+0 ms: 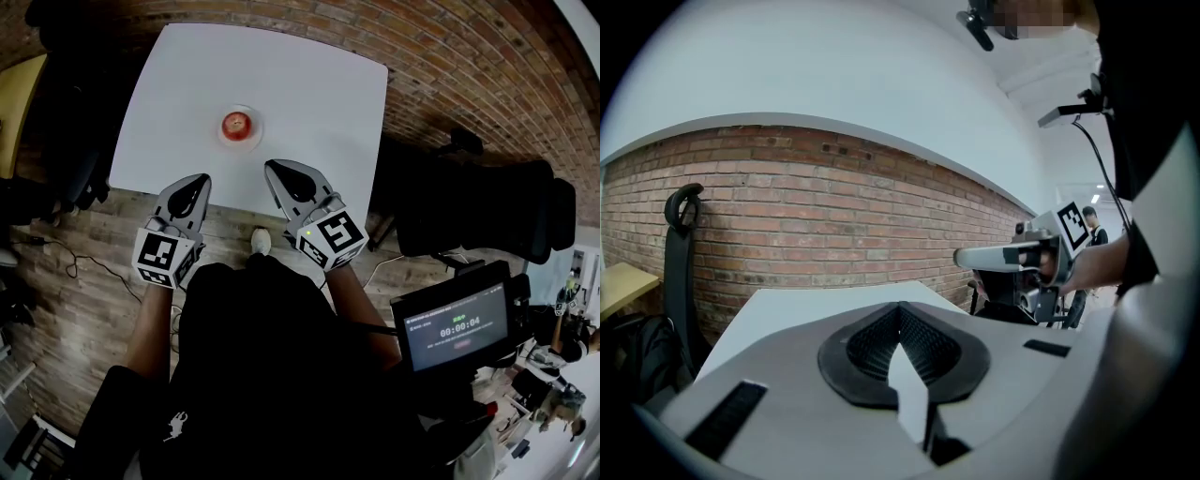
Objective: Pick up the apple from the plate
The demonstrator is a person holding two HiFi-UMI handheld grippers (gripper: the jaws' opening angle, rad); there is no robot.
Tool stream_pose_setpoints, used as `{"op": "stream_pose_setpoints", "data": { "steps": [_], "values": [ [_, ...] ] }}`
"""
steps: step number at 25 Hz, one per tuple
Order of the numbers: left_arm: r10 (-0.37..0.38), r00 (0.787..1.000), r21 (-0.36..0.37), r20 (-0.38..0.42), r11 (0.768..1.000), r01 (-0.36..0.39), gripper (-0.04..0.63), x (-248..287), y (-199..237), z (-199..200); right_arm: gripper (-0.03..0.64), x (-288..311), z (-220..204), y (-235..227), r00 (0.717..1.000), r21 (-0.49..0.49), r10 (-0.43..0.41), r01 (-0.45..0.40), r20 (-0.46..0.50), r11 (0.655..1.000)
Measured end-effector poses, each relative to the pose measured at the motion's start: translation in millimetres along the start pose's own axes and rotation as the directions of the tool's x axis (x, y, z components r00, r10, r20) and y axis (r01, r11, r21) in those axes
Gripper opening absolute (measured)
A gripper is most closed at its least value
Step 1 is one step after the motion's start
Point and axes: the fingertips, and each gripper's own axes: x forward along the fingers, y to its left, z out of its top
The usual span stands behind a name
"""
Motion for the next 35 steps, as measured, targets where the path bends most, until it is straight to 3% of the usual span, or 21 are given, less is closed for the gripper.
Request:
{"op": "stream_pose_setpoints", "data": {
  "steps": [20,29,35],
  "values": [
    [-0.003,1.000,-0.026,-0.024,1.000,0.003,0.005,8.7,2.6,-15.6,0.003,6.0,-13.5,-10.4,0.999,0.012,-0.001,0.002,-0.032,1.000],
    [-0.071,0.997,0.013,-0.032,0.997,0.071,0.005,39.8,22.7,-2.6,0.003,24.0,-7.0,-26.0,0.998,0.024,-0.048,0.049,-0.034,0.999],
    [-0.071,0.996,0.057,-0.049,0.996,0.073,0.005,60.8,39.4,-6.4,0.003,37.4,-9.2,-36.5,0.996,0.027,-0.066,0.067,-0.055,0.997]
  ]
}}
